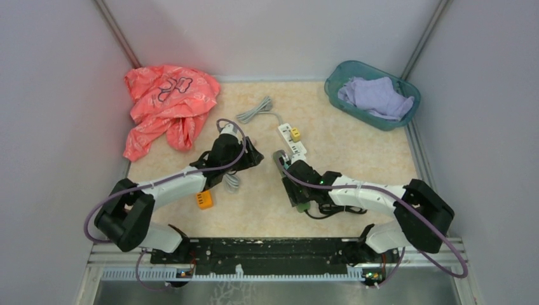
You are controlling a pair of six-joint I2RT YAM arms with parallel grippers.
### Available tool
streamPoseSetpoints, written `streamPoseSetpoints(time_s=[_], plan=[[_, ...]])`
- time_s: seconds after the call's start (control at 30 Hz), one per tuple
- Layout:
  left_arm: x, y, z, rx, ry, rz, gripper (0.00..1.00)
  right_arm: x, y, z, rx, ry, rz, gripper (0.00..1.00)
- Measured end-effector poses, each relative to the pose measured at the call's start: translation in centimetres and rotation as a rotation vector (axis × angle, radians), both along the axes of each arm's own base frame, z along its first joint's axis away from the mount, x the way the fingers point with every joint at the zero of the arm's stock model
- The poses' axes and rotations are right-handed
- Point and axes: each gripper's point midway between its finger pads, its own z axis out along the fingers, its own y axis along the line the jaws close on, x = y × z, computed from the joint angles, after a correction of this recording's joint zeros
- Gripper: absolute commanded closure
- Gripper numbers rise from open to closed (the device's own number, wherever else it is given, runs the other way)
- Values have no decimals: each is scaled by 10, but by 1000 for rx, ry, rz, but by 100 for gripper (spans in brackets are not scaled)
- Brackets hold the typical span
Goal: Insert the plug
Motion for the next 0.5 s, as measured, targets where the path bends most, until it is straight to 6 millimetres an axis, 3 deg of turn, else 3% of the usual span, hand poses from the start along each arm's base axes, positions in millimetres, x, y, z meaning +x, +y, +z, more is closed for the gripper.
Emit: streamPoseSetpoints(time_s=[0.2, 0.5], plan=[[4, 24, -1, 94, -22, 53, 29, 1, 4, -12, -15, 12, -6, 57], [19, 51, -11, 178, -12, 101, 28, 12, 7, -12, -72, 2, -16, 67]])
